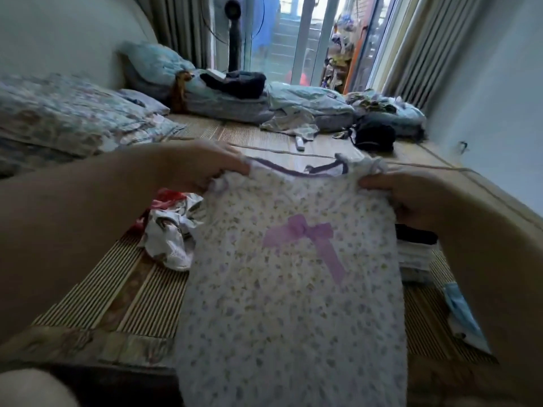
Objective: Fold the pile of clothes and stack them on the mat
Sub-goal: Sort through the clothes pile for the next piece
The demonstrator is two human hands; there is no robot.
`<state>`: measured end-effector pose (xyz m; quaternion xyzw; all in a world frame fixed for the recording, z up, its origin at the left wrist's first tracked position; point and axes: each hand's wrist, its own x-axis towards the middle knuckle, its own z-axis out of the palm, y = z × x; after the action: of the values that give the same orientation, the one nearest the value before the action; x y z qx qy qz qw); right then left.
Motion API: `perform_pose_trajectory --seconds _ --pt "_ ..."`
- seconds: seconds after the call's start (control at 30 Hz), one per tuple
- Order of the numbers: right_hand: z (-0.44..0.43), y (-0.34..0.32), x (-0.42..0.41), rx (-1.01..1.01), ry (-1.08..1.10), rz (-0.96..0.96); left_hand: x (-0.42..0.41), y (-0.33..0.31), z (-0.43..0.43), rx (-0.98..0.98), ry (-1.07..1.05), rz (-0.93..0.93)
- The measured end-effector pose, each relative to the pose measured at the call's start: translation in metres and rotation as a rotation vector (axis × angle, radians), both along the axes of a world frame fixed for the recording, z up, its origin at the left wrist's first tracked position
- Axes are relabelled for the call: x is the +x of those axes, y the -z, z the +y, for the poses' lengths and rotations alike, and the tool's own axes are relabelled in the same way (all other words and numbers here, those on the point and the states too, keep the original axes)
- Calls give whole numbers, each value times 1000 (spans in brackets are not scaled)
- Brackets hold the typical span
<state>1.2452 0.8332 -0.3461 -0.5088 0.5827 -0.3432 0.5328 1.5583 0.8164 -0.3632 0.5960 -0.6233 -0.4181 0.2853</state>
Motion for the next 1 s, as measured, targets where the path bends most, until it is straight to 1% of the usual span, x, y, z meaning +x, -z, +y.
perform_pose_trajectory --seconds 0.07,0.13,0.2,0.27,0.33,0.37,0.47,0.5,0.57,0.63,0.7,0.73,0.77,0.8,0.87,0.93,0.97,1.0 --pt "-20 24 4 4 33 66 -1 15 -9 101 29 10" --pt "-40 41 8 3 51 130 -5 32 -20 140 -31 -10" --pt "-60 56 17 -10 69 181 -6 47 -40 101 -153 -81" --pt "-80 66 26 -121 91 341 -5 58 -62 47 -245 -63" --pt "-102 77 33 -225 106 476 -7 65 -81 -10 -287 -49" --pt "-112 82 36 -265 113 488 -6 68 -90 -55 -307 -92" --pt "-127 104 36 -370 131 404 -8 73 -95 -167 -318 -250" --pt "-125 111 34 -407 108 416 -7 77 -94 -178 -288 -248" --pt "-113 127 28 -473 17 428 -5 88 -82 -137 -172 -226" --pt "-89 140 18 -470 -86 409 1 99 -63 -140 -17 -272" --pt "-63 150 5 -419 -173 409 8 105 -38 -230 115 -476" --pt "-50 156 -3 -412 -193 438 11 109 -23 -280 172 -552" --pt "-37 161 -10 -417 -214 484 15 114 -10 -285 233 -583" --pt "-22 165 -16 -421 -232 514 18 119 5 -258 305 -597" --pt "5 171 -23 -391 -297 562 15 131 34 -126 479 -717" --pt "23 177 -22 -282 -375 692 10 149 52 -10 665 -853" --pt "32 178 -18 -181 -437 827 5 155 60 26 735 -889" --pt "39 178 -12 -111 -484 975 2 160 64 22 778 -913"
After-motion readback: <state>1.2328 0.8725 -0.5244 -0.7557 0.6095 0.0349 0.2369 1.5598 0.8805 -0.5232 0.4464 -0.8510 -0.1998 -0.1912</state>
